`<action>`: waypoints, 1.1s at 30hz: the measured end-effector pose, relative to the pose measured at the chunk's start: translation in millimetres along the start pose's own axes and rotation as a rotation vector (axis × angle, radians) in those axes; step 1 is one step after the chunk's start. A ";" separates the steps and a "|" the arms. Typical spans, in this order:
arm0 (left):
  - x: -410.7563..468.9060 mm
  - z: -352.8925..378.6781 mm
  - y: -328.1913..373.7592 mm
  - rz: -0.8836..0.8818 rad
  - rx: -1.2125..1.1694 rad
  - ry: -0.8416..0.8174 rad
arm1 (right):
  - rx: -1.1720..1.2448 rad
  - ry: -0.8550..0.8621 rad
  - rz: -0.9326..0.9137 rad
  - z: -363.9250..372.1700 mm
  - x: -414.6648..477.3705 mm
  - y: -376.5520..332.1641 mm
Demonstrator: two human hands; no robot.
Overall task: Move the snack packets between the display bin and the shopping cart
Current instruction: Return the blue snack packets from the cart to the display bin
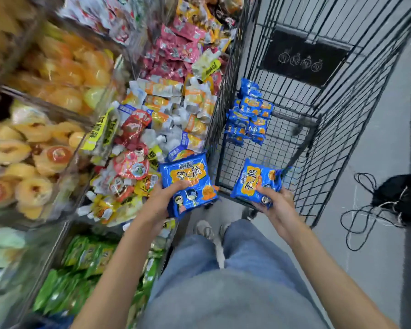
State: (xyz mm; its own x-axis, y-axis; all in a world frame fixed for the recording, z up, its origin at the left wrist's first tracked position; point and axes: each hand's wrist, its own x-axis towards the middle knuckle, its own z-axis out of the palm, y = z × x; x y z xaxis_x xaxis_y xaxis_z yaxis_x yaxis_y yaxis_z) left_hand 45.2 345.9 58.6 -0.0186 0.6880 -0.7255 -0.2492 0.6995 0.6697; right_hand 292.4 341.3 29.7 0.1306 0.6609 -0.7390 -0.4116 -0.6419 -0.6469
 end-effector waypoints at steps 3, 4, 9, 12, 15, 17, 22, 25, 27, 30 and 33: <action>-32.5 -17.8 -28.3 0.043 -0.122 0.084 | -0.127 -0.110 0.035 0.1 -14.4 6.4; -44.6 -21.5 -39.6 0.057 -0.186 0.115 | -0.171 -0.145 0.044 -1.6 -17.9 7.7; -119.2 -15.0 -110.8 0.110 -0.487 0.363 | -0.408 -0.377 0.113 -14.4 -35.8 13.0; -168.1 -2.5 -162.6 0.147 -0.653 0.512 | -0.539 -0.532 0.150 -13.6 -46.8 24.3; -211.9 5.1 -205.9 0.188 -0.817 0.649 | -0.640 -0.698 0.179 3.6 -59.1 44.7; -240.9 10.2 -233.1 0.215 -0.923 0.745 | -0.733 -0.795 0.187 19.1 -72.0 64.8; -294.3 17.5 -296.3 0.271 -1.153 0.980 | -0.926 -1.028 0.205 56.4 -115.1 116.3; -315.8 9.0 -316.4 0.260 -1.211 1.014 | -0.942 -1.091 0.283 75.1 -140.5 151.3; -326.6 -6.4 -326.4 0.255 -1.239 1.025 | -0.955 -1.127 0.324 87.2 -158.7 177.3; -340.6 -41.5 -339.2 0.258 -1.243 0.992 | -0.957 -1.121 0.364 105.7 -187.4 219.0; -356.0 -83.6 -349.3 0.240 -1.226 0.940 | -0.949 -1.056 0.386 124.0 -214.4 261.5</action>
State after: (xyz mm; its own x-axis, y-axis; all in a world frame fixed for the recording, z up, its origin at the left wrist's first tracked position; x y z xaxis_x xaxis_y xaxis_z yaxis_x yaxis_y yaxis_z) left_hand 58.0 -159.6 69.7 -0.6310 0.0660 -0.7730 -0.7503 -0.3054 0.5864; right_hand 44.9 79.9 42.3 -0.7240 0.0962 -0.6830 0.5204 -0.5737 -0.6325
